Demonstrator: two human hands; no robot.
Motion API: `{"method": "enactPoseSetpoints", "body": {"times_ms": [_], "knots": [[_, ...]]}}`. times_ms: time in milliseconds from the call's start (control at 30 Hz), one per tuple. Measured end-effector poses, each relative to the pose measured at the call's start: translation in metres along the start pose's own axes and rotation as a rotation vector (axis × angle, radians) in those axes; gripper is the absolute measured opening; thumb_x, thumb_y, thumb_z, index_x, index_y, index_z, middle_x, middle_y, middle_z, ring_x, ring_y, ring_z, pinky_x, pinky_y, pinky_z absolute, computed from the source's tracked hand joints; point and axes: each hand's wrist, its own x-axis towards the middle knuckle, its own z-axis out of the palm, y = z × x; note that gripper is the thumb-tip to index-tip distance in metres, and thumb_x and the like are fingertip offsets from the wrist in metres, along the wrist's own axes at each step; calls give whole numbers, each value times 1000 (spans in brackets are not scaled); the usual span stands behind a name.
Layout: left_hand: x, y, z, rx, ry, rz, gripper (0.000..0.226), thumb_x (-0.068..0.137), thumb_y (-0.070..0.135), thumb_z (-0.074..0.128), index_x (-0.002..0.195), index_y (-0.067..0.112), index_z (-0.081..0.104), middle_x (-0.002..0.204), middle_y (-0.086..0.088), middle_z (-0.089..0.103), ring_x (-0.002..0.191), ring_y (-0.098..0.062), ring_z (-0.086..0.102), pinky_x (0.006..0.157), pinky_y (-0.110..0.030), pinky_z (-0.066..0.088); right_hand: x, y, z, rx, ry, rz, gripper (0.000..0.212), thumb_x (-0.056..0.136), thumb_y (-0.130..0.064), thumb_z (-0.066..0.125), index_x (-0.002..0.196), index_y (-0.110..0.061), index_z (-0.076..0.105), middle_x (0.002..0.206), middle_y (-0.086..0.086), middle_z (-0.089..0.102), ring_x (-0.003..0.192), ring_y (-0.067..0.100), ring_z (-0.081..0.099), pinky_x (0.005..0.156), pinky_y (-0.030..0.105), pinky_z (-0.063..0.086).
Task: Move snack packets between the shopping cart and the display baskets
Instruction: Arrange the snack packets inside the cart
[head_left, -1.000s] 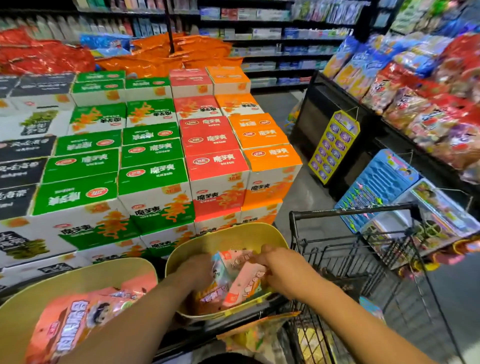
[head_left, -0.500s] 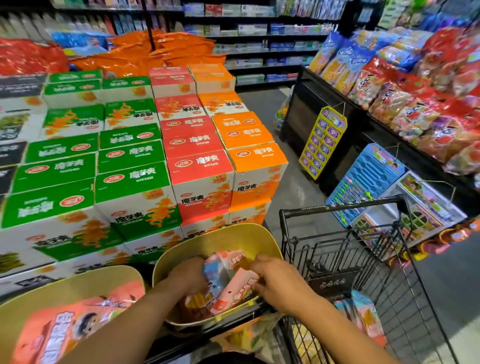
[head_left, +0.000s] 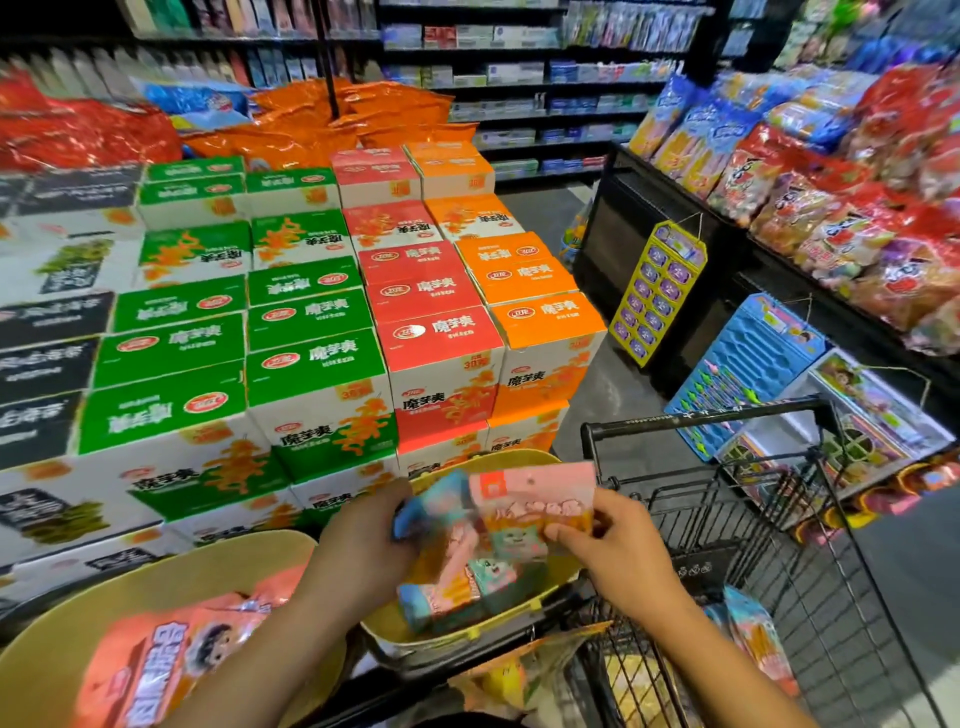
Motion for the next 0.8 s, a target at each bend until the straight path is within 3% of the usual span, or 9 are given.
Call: {"method": "enactPoseSetpoints", "body": {"times_ms": [67, 167, 233, 300, 400, 500, 600, 700, 800], "knots": [[-5, 4, -19, -146, 81, -6, 18, 90, 36, 71, 89, 28, 55, 72, 5, 65, 64, -10, 59, 55, -38, 45, -10, -10, -10, 159, 138, 15, 43, 87, -8, 84, 101, -48, 78, 95, -8, 82, 88, 9, 77, 74, 20, 59], [-5, 13, -39, -463, 113, -79, 16, 90, 34, 78, 98, 32, 65, 77, 2, 71, 64, -14, 66, 56, -35, 52, -27, -22, -26, 359, 335, 21, 23, 82, -13, 85, 96, -31, 82, 94, 4, 82, 88, 18, 79, 74, 27, 63], [-5, 25, -42, -621, 118, -95, 17, 86, 35, 83, 94, 38, 68, 79, 7, 75, 62, -9, 68, 53, -26, 54, -41, -26, -34, 483, 440, 47, 16, 76, -19, 84, 92, -23, 82, 94, 12, 82, 88, 26, 79, 77, 35, 65], [-3, 42, -37, -735, 55, -96, 18, 82, 35, 84, 93, 31, 70, 74, 8, 75, 59, -7, 69, 51, -17, 53, -57, -23, -40, 619, 542, 92, 16, 75, -18, 83, 90, -18, 81, 98, 16, 81, 92, 34, 77, 81, 44, 65], [5, 60, -10, -984, -92, -198, 38, 77, 26, 90, 86, 5, 60, 69, -12, 62, 63, -37, 68, 62, -41, 56, -87, -12, -51, 844, 682, 150, 21, 77, -9, 79, 99, -10, 80, 106, 19, 80, 93, 34, 79, 77, 48, 66], [9, 92, 23, -1083, -255, -218, 63, 61, 41, 93, 91, 0, 57, 76, -20, 57, 67, -32, 58, 65, -50, 50, -122, 9, -70, 913, 855, 219, 29, 77, -7, 77, 106, -4, 76, 107, 22, 79, 89, 33, 79, 74, 49, 66], [9, 135, 61, -1198, -371, -295, 47, 64, 30, 92, 101, 13, 67, 80, -7, 70, 58, -21, 66, 52, -31, 54, -162, 40, -94, 946, 1002, 302, 31, 78, -9, 78, 109, -5, 75, 111, 23, 78, 91, 34, 78, 81, 53, 65], [11, 177, 106, -1137, -443, -324, 29, 81, 13, 76, 108, 10, 68, 91, -18, 65, 63, -26, 62, 56, -33, 50, -203, 74, -118, 941, 1143, 375, 28, 72, -16, 83, 98, -9, 76, 112, 27, 75, 99, 39, 70, 97, 63, 56], [14, 221, 157, -1089, -483, -252, 19, 83, 10, 73, 101, 9, 70, 83, -16, 72, 62, -28, 66, 58, -35, 53, -239, 108, -139, 931, 1246, 453, 51, 58, -25, 89, 95, 2, 68, 93, 25, 68, 85, 32, 67, 83, 54, 59]]}}
